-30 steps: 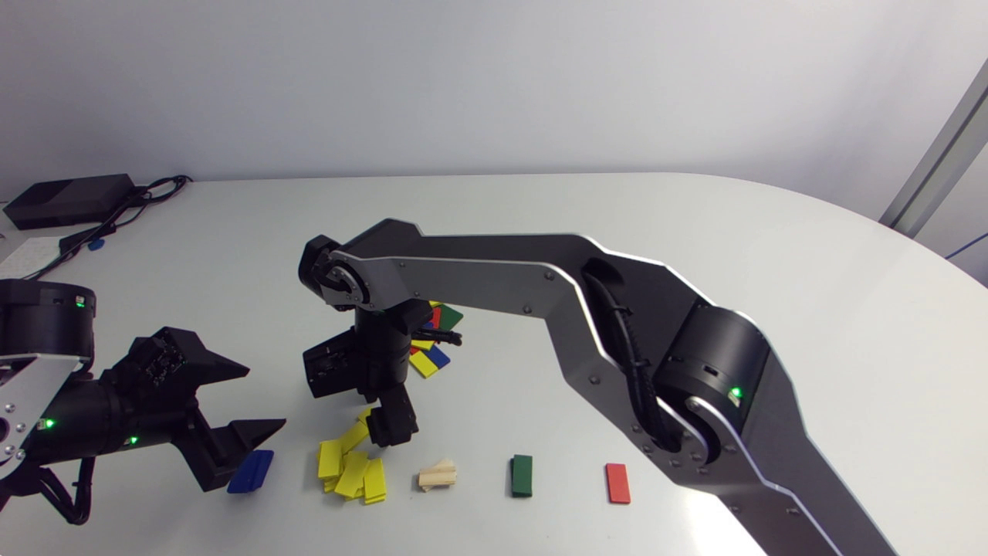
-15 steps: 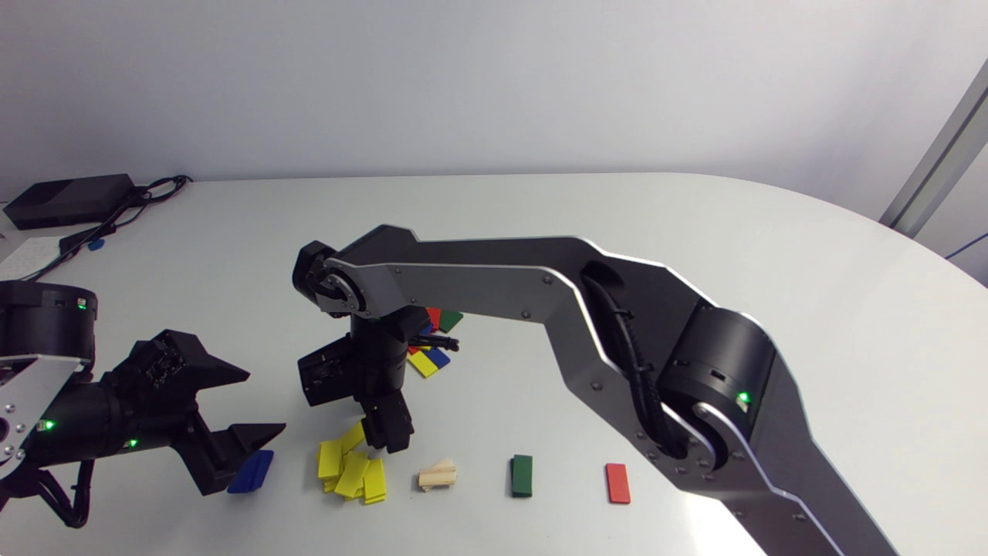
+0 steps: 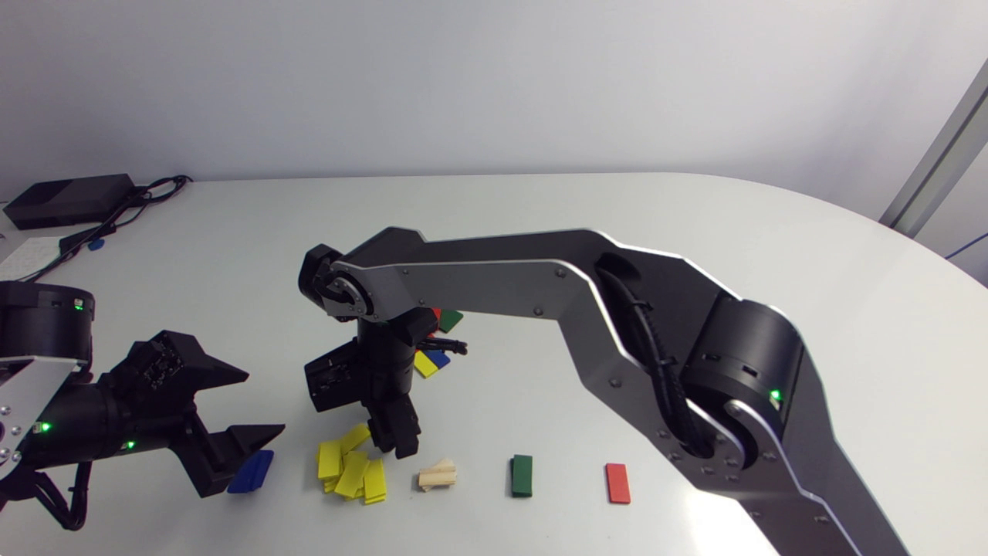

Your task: Take domino bricks one by one from the mixed stack on the table and place each onto the existing stack of the same color.

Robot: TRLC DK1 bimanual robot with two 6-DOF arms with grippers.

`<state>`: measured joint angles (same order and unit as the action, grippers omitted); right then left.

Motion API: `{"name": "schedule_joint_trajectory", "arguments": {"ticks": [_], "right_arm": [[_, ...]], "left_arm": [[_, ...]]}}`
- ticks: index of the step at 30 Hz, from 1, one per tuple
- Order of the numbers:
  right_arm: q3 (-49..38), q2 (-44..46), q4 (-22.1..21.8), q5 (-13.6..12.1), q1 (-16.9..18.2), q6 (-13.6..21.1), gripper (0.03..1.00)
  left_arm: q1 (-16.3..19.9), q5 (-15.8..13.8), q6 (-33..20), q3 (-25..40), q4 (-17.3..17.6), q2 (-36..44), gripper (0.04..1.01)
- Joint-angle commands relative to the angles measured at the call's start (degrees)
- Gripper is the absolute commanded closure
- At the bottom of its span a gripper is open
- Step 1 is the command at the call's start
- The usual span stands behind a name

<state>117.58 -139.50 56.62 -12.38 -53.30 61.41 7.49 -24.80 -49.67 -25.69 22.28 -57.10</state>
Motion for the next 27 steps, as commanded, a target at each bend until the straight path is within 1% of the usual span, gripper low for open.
{"name": "schedule_joint_trajectory", "arguments": {"ticks": [1,4,9,12,15,23,27], "right_arm": [[-2.2,1.5,0.3,0.5,0.3,1.2,0.656],[-3.0,2.9,0.1,0.8,0.6,0.6,0.656],[-5.4,5.9,-1.8,2.5,0.6,-2.5,0.656],[-7.3,7.5,-3.4,3.8,0.2,-5.9,0.656],[-9.0,8.5,-4.1,4.3,-0.2,-9.8,0.656],[-15.4,12.0,-4.3,4.4,-2.3,-18.4,0.656],[-16.9,12.9,-4.3,4.6,-3.7,-23.0,0.656]], "left_arm": [[-0.1,-0.7,-0.7,1.8,0.7,0.9,0.052],[-0.1,-0.8,-0.7,2.0,0.7,1.1,0.052],[-0.1,-0.8,-0.2,2.0,0.7,1.6,0.052],[-0.5,-0.8,1.0,2.0,0.6,1.9,0.052],[-1.6,-0.8,1.8,2.3,0.5,2.1,0.052],[-3.0,-0.7,3.9,3.4,0.7,5.8,0.052],[-3.1,-0.6,4.2,3.5,1.9,7.5,0.052]]}}
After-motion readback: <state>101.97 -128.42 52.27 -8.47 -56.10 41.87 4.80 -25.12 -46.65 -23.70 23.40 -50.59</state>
